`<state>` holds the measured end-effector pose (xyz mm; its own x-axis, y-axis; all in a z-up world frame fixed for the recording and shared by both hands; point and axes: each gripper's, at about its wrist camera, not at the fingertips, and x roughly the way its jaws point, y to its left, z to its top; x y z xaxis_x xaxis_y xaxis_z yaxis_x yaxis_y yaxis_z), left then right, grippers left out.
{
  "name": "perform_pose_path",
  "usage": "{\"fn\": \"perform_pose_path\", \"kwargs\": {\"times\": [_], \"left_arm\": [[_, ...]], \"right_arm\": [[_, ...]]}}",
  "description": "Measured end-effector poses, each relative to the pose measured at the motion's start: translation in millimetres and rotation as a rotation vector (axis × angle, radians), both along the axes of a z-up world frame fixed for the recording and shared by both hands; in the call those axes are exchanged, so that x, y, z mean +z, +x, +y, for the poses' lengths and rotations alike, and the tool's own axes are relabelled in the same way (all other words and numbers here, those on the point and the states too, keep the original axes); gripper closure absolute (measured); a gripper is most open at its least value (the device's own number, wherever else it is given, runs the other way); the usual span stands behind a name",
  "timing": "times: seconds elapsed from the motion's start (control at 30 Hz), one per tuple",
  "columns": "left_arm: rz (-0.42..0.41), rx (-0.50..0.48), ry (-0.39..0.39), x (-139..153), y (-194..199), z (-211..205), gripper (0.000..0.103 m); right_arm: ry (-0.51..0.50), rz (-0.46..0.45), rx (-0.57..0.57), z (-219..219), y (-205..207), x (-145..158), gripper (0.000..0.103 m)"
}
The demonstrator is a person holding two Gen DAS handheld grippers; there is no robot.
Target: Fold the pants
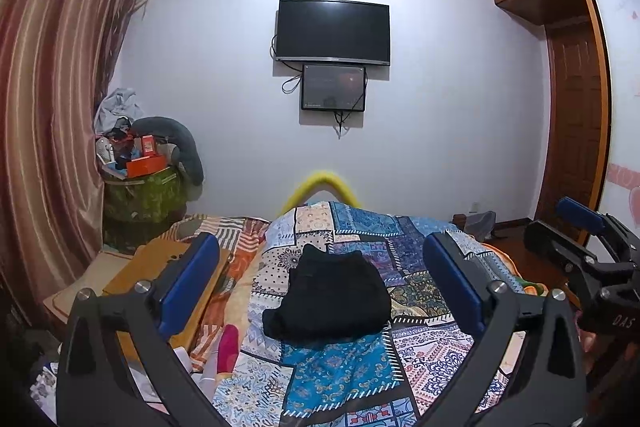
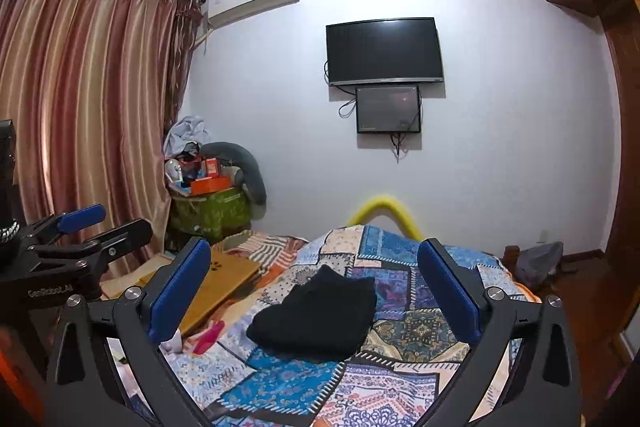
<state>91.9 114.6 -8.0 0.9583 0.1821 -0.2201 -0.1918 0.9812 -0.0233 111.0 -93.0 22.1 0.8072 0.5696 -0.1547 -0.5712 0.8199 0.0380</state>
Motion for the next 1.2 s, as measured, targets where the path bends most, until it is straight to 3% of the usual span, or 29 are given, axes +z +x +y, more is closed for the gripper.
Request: {"fn": "perform_pose_path", "kwargs": {"times": [0.27, 1.2], "left_arm": [[-0.008, -0.006, 0.03, 2.1, -1.8, -5.1, 0.0], [0.023, -0.044, 0.017, 1.1, 1.6, -13.6, 0.0]], "right_arm": [[-0.009, 0.008, 0.008, -0.6, -3.6, -3.2, 0.0], [0.013, 0.031, 0.002, -3.9, -7.7, -2.6, 0.0]]}}
